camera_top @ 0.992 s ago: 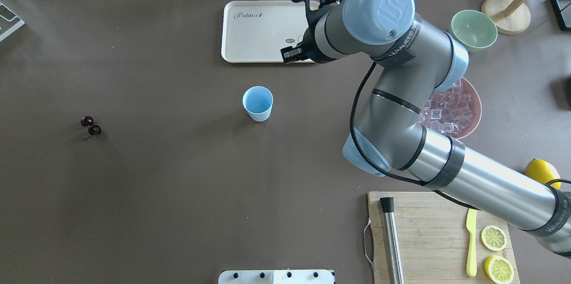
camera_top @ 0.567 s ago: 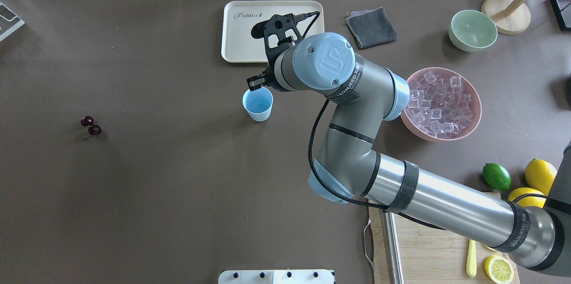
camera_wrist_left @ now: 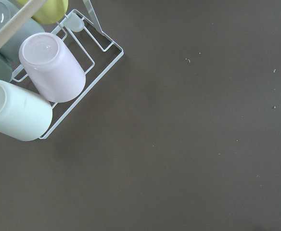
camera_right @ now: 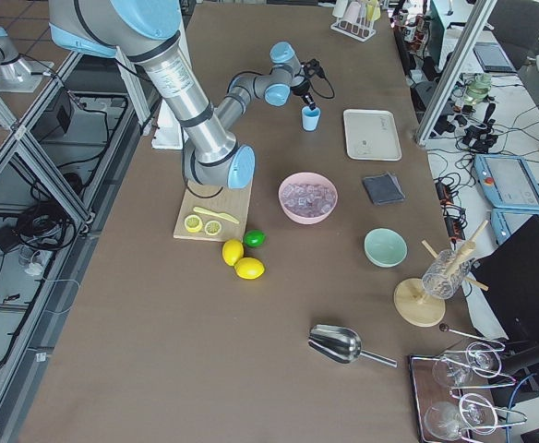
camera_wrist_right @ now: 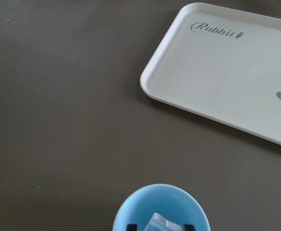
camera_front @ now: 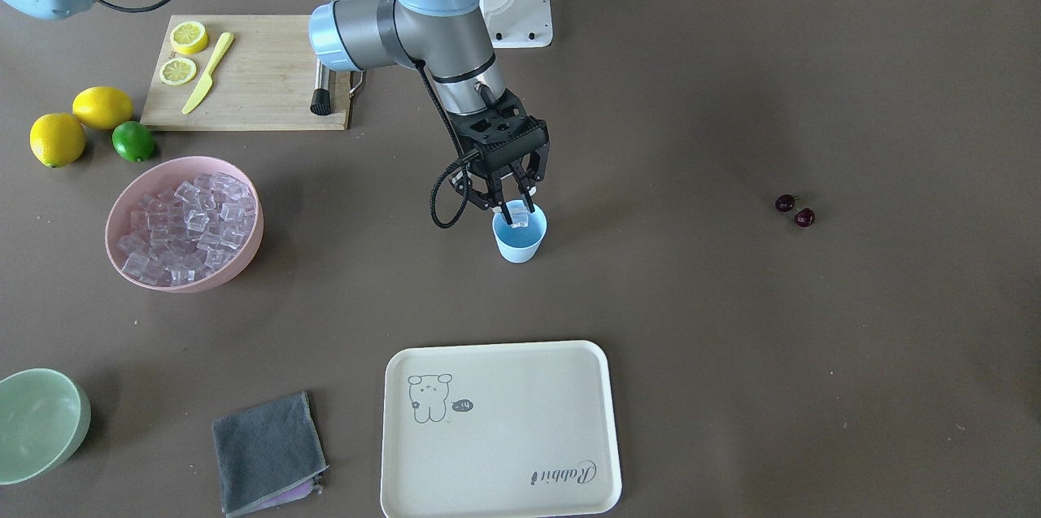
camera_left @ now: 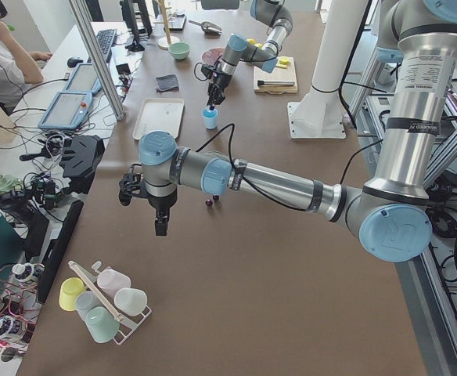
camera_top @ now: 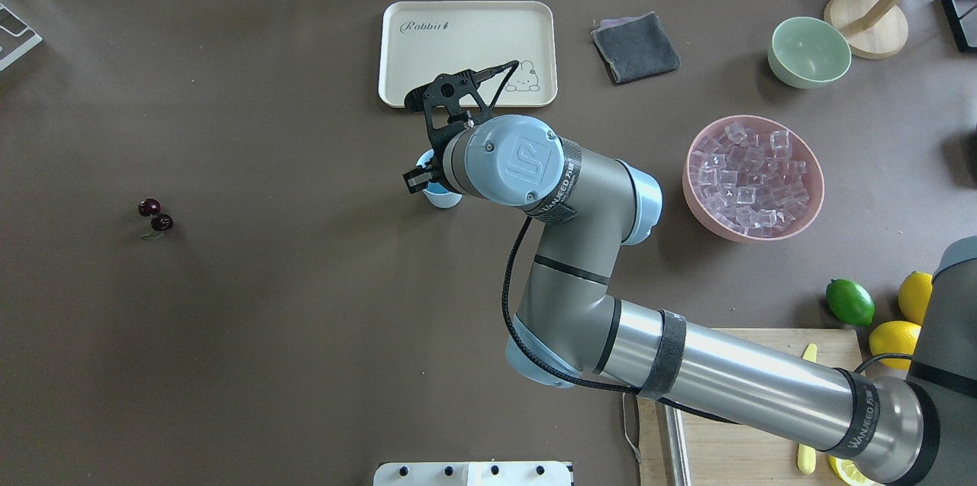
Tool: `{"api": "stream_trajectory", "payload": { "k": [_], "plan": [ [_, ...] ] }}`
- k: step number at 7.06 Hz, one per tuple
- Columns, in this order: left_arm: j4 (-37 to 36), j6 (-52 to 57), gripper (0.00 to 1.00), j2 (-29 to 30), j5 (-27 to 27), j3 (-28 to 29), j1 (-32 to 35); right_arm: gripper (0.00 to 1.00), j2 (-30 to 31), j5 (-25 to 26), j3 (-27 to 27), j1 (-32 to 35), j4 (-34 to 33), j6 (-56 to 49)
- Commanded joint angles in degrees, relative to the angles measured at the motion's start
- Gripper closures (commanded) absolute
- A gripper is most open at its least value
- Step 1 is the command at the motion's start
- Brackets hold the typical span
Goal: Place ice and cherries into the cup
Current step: 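Open the right gripper to drop the ice cube into the cup, then move the right gripper back over the ice bowl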
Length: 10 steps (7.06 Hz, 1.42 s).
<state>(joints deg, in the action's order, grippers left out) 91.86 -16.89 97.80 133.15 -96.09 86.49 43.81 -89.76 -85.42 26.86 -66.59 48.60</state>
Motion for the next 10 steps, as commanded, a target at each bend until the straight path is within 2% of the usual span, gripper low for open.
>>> {"api": "stream_trajectory", "payload": {
  "k": [1,2,3,6,8,10],
  "plan": [
    [1.6,-1.4,0.02,-0.6,0.0,0.0,-0.1,0.00,0.0,-0.2,-1.0,0.3,0.0,-0.3],
    [1.6,-1.3,0.02,-0.6,0.0,0.1,0.0,0.00,0.2,-1.6,-2.1,1.9,-0.4,-0.3],
    [1.7,-1.3,0.02,-0.6,0.0,0.0,0.0,0.00,2.0,-7.0,-4.3,5.3,-0.6,-0.4],
    [1.7,-1.3,0.02,-1.4,0.0,-0.5,-0.1,0.02,14.7,-22.2,-13.6,19.6,-1.2,-8.4],
    [1.7,-1.3,0.02,-2.7,0.0,-2.2,-0.1,0.03,19.9,-22.9,-21.2,23.7,-7.8,-8.8],
    [3.7,-1.4,0.02,-3.5,0.0,-2.2,0.0,0.01,26.5,-22.8,-22.9,24.7,-7.9,-19.2]
  ]
}}
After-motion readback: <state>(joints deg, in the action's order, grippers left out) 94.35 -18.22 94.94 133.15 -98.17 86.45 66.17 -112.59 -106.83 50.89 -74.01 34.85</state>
